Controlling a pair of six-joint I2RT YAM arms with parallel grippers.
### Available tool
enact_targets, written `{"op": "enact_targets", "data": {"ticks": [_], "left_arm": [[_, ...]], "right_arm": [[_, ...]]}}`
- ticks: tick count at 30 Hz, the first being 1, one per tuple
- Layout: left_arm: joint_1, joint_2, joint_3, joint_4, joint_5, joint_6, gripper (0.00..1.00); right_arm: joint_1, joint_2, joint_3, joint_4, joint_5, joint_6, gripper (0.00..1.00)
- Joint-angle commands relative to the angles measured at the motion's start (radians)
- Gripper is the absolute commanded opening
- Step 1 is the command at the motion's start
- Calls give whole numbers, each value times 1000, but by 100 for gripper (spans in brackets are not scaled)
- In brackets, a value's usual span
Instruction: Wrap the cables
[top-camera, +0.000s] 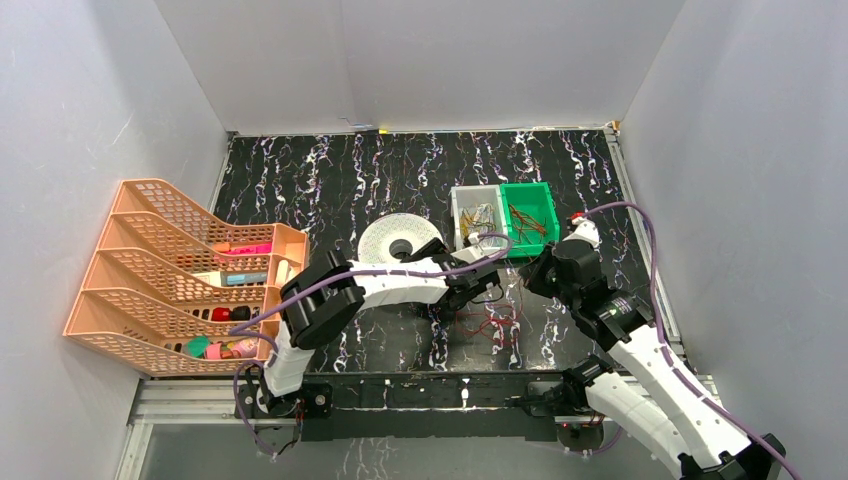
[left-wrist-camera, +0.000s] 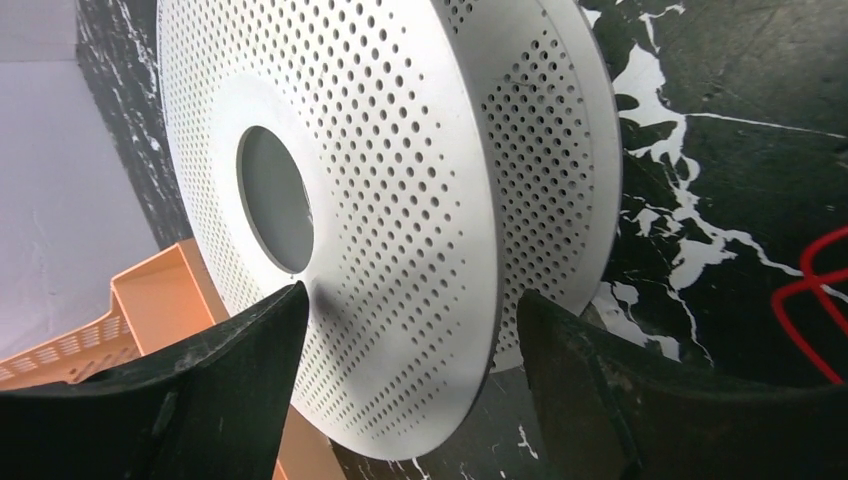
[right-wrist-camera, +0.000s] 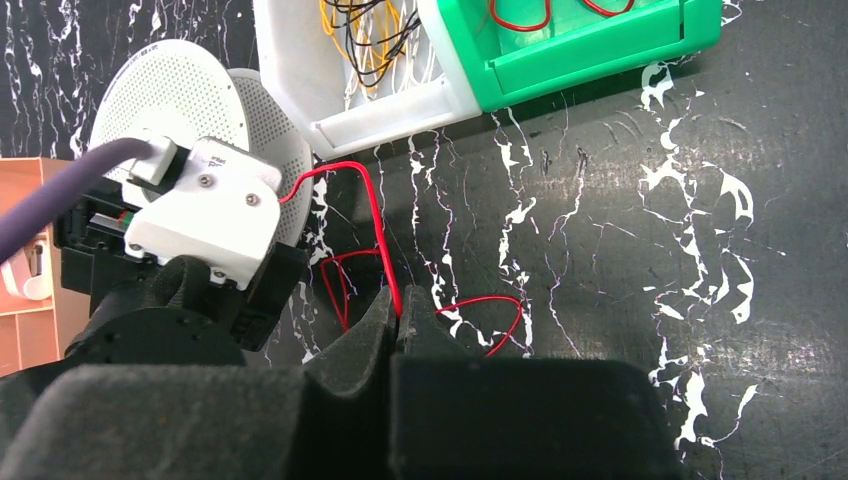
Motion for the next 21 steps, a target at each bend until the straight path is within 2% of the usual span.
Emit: {"op": "enact_targets", "data": {"ticks": [1, 4, 16, 21], "left_arm": [[0, -2, 32, -26, -117, 6, 71], [-1, -16, 33, -23, -137, -1, 64], [-1, -137, -6, -13, -208, 10, 20], [0, -194, -4, -35, -248, 15, 7]], "right_arm": [[-7, -18, 7, 42, 3, -1, 0], [-7, -18, 10, 43, 1, -4, 0], [-8, -30, 16, 43, 9, 1, 0], [-8, -32, 29, 38, 21, -9, 0]]}}
